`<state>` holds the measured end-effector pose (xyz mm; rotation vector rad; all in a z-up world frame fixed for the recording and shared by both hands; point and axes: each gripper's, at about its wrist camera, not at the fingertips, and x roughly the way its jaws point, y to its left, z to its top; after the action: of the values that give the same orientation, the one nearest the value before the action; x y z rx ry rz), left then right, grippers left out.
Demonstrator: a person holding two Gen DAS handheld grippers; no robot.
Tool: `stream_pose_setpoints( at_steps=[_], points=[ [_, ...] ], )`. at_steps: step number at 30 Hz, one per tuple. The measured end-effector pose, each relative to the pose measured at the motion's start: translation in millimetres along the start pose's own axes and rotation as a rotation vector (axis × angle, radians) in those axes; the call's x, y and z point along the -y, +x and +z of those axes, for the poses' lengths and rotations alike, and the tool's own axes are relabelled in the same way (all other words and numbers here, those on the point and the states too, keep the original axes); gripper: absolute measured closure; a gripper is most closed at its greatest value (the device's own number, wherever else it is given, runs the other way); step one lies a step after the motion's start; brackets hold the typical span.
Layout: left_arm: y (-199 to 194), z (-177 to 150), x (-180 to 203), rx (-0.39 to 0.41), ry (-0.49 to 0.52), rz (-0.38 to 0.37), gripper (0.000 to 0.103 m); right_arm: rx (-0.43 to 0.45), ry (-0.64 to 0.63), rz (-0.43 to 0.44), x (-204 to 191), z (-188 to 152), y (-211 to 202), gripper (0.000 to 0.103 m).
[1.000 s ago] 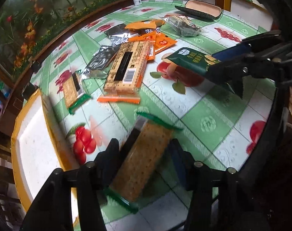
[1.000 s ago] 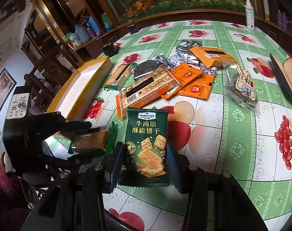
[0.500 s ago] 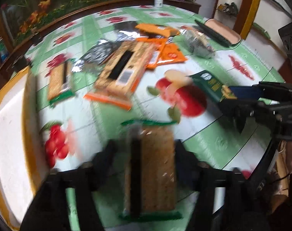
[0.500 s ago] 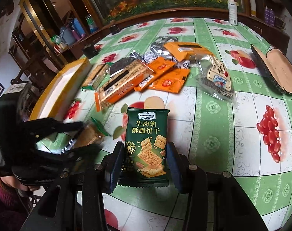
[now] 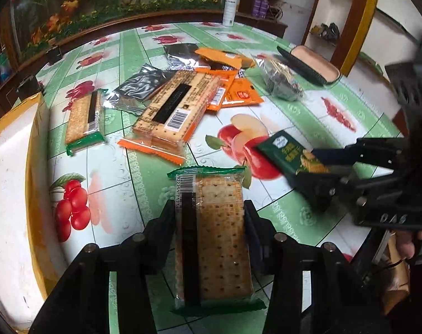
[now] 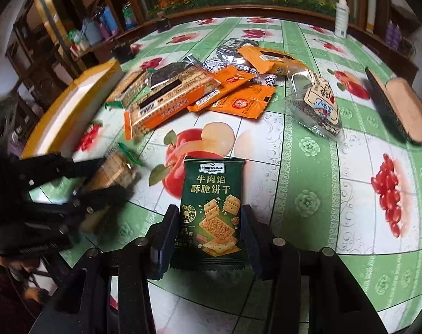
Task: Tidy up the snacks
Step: 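Carry both held cracker packs over the white yellow-rimmed tray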
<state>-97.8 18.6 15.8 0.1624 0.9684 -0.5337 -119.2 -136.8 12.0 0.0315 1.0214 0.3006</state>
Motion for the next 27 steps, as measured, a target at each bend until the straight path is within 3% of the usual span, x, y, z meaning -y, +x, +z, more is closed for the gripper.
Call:
stream_pose_setpoints(
  at_steps=[8, 14, 20, 27],
  points=[
    [-28.9, 7.7, -12.6, 0.074, -0.057, -0.053, 0.057, 0.025, 0.024, 0.044, 0.8, 0.2, -7.5, 0.056],
    [-65.5, 14.8, -41.4, 0.165, -0.133, -0.051, 0.057, 0.089, 0.013, 0.13, -17.2, 25.3, -27.8, 0.056],
    [-102.8, 10.3, -91.9, 0.243, -0.216, 0.046, 0.056, 0.127, -0.083, 0.205, -66.0, 67.2, -35.4, 0.056],
    [-128.2, 2.0, -178.6, 0.259, -0.339, 0.182, 0.056, 0.129, -0.196, 0.278, -142.5, 116.5, -13.7, 0.056]
  ],
)
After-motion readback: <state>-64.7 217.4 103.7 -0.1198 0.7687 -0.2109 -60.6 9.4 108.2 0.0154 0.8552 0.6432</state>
